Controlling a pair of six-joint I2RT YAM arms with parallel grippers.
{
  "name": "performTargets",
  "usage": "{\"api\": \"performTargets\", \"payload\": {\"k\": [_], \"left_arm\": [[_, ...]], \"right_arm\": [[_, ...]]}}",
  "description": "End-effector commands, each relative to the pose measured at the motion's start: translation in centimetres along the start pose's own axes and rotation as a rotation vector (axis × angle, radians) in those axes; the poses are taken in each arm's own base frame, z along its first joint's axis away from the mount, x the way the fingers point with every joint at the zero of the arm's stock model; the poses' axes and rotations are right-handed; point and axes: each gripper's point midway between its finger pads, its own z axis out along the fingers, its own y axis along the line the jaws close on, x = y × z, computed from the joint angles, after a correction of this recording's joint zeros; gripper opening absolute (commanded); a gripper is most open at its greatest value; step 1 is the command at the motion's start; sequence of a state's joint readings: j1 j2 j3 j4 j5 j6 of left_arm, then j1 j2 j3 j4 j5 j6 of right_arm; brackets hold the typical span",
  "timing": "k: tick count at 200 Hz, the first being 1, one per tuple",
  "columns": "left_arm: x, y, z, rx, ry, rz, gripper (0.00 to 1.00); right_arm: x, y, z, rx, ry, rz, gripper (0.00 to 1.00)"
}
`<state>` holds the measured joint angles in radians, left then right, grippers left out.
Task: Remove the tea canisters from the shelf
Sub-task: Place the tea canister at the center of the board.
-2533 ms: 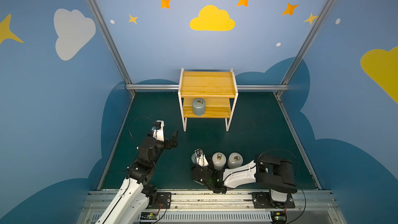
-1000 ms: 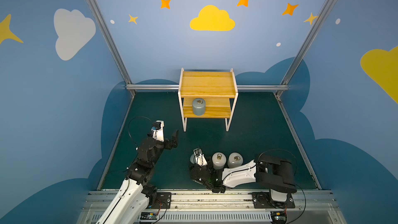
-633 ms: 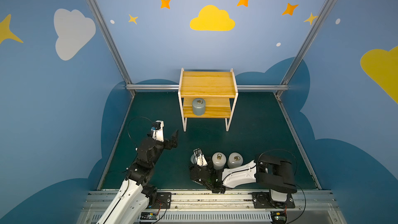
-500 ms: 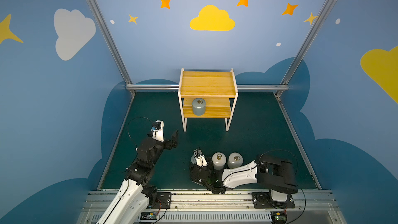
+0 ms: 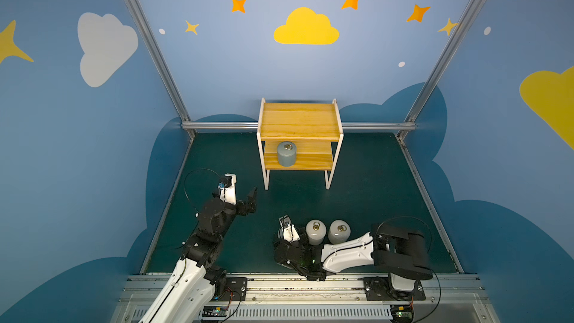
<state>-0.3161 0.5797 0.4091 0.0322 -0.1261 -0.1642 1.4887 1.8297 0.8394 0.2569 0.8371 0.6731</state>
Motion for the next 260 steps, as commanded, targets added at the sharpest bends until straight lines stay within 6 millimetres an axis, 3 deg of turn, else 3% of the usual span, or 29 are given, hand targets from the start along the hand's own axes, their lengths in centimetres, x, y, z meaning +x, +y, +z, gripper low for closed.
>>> {"api": "performTargets", "payload": {"k": [1, 72, 260], "left_arm": [[0.3, -0.1, 0.0, 0.008, 0.001, -0.004, 1.00], [0.3, -0.2, 0.0, 0.014, 0.003, -0.006, 1.00], [0.7, -0.1, 0.0, 0.013, 0.022, -0.018, 1.00]], "right_arm": [[-1.2, 0.0, -0.8, 0.004, -0.022, 0.014, 0.86], [-1.7, -0.5, -0.8, 0.029, -0.033, 0.017, 0.82], [-4.2, 0.3, -1.9, 0.009, -0.071, -0.034, 0.91]]}}
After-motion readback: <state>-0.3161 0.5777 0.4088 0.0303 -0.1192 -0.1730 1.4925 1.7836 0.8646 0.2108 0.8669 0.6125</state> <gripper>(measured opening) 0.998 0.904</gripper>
